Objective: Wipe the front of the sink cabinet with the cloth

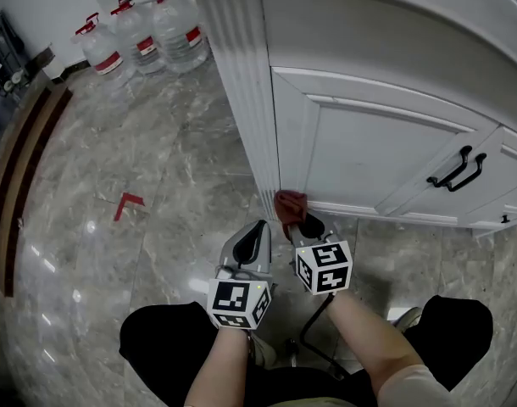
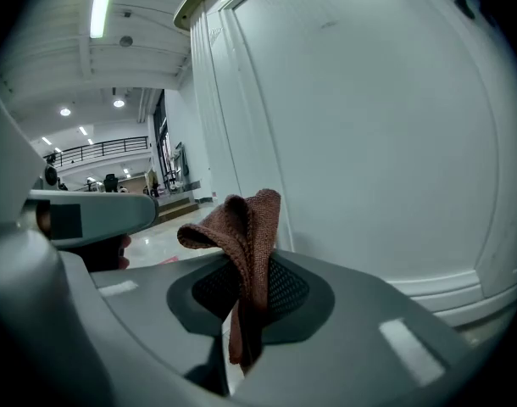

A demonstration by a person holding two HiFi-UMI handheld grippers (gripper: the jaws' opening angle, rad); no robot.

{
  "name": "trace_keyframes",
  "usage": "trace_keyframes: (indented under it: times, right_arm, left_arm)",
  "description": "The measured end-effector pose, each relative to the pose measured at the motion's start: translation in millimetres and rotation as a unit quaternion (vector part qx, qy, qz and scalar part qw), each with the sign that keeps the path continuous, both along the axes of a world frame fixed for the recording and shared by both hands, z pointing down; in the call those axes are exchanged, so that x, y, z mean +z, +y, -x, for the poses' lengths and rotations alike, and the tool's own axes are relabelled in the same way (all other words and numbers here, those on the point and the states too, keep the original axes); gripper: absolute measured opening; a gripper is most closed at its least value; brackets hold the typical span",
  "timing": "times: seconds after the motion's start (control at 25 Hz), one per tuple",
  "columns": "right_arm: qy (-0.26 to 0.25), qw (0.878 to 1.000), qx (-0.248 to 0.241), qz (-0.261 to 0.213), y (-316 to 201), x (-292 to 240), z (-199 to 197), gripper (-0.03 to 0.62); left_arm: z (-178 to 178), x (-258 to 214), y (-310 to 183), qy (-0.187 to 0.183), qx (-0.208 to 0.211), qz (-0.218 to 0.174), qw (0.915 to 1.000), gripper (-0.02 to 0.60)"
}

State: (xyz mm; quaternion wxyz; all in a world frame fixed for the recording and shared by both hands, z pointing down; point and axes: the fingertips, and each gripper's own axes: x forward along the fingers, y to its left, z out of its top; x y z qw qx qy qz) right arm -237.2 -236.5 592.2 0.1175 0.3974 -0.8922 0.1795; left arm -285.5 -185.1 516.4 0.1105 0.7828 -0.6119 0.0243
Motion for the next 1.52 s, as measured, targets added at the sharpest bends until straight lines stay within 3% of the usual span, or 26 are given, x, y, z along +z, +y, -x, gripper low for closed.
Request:
trace_keyframes:
  times: [0.2, 0.44, 0.76, 1.16, 1.36, 1.52]
  right_arm:
    - [-0.008, 1.000, 0.019, 0.015, -12, 7, 6, 0.078]
    - [0.003, 0.999, 0.047, 0.026, -18, 16, -27, 0.078]
    - [0.020, 0.993, 0.111, 0.029, -24, 22, -111, 0.078]
    - [0.052, 0.980, 0.191, 0.019, -25, 22, -223, 0.078]
    - [0.048, 0.978, 0.201, 0.025, -17, 24, -248, 0.078]
    - [0.027, 0.984, 0.178, 0.015, 1, 7, -247, 0.078]
  left_arm:
    - [17, 3, -7, 0.009, -0.016, -0.007, 0.9998, 0.000]
    - [3, 7, -13, 0.010, -0.001, -0.003, 1.0000, 0.000]
    - [-41, 7, -26, 0.016, 0.030, -0.006, 0.9994, 0.000]
    - [-135, 12, -23, 0.008, 0.123, 0.010, 0.9924, 0.000]
    - [-157, 10, -20, 0.003, 0.135, 0.010, 0.9908, 0.000]
    - [-168, 5, -11, 0.004, 0.131, 0.007, 0.9914, 0.000]
